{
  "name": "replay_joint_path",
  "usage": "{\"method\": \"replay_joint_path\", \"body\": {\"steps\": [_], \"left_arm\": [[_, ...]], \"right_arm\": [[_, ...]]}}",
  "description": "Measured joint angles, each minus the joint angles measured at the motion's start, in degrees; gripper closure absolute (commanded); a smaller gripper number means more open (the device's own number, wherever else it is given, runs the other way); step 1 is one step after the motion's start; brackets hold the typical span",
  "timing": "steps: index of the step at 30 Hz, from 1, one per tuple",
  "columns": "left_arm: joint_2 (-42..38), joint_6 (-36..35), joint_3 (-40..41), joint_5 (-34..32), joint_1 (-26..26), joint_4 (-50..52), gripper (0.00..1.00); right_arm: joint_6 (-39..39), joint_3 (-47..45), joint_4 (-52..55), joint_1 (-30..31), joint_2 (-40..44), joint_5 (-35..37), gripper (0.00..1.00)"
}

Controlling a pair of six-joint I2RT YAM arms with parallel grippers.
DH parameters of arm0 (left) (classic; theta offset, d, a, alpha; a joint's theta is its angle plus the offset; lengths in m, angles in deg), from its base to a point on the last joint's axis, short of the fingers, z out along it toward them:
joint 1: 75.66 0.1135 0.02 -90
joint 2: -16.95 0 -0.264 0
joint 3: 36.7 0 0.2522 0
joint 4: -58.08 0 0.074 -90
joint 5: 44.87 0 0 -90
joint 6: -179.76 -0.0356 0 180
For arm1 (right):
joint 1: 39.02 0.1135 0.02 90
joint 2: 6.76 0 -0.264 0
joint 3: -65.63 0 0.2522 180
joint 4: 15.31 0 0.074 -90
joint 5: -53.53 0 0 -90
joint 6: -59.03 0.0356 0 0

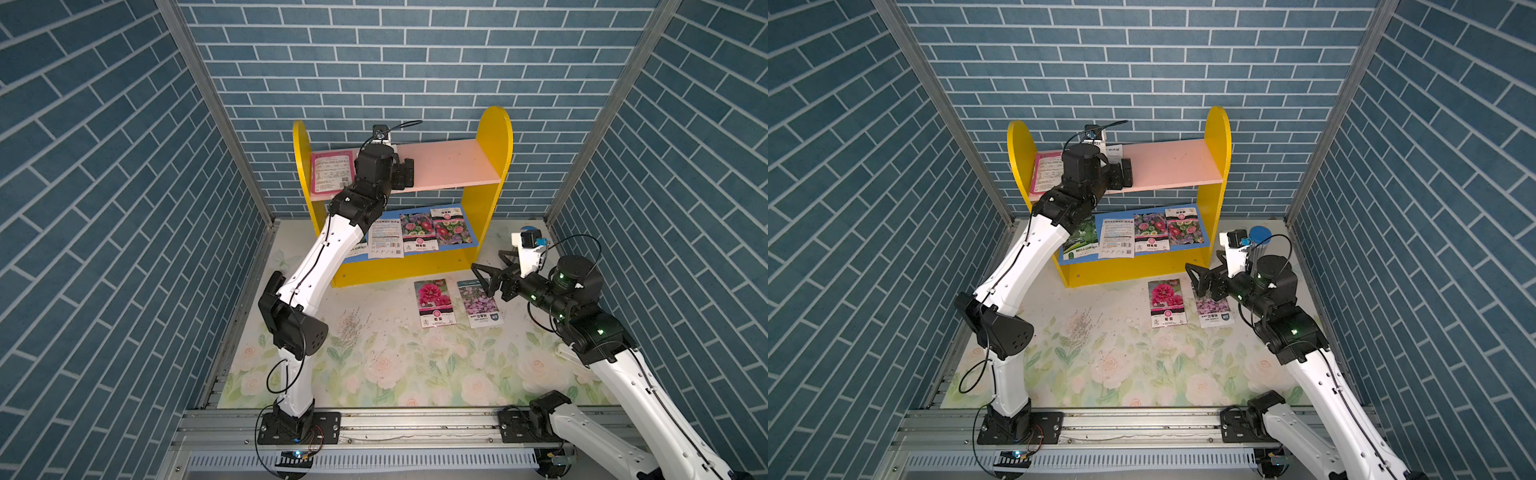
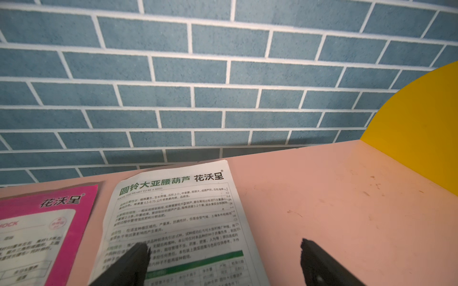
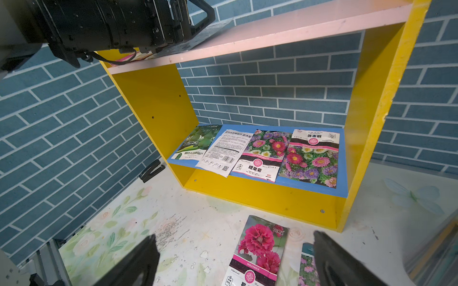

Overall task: Take the seed bag off the shelf
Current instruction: Pick up the seed packet from the shelf.

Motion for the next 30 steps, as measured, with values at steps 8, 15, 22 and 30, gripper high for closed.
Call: {"method": "replay_joint_path", "body": {"steps": [8,15,22,30], "left_arm": [[0.07,0.33,-0.04,0.76,0.0,0.07,0.0],[0.07,3.06,-0.48,4.61,-0.17,0.13,0.0],[0.02,6.03,-1.01,8.37,-1.64,0.2,0.0],[0.02,9.51,-2.56,12.24,-3.26,1.97,0.0]], "right_arm": [[-0.46,-0.09,0.31,0.0,0.74,1.2,0.02],[-0.46,-0.96,0.37,0.0,0.92,1.49,0.02],[-0.44,-0.96,0.42,0.0,1.33,1.46,0.02],[-0.44,-1.14,0.83,0.0,3.02,1.49,0.02]]}}
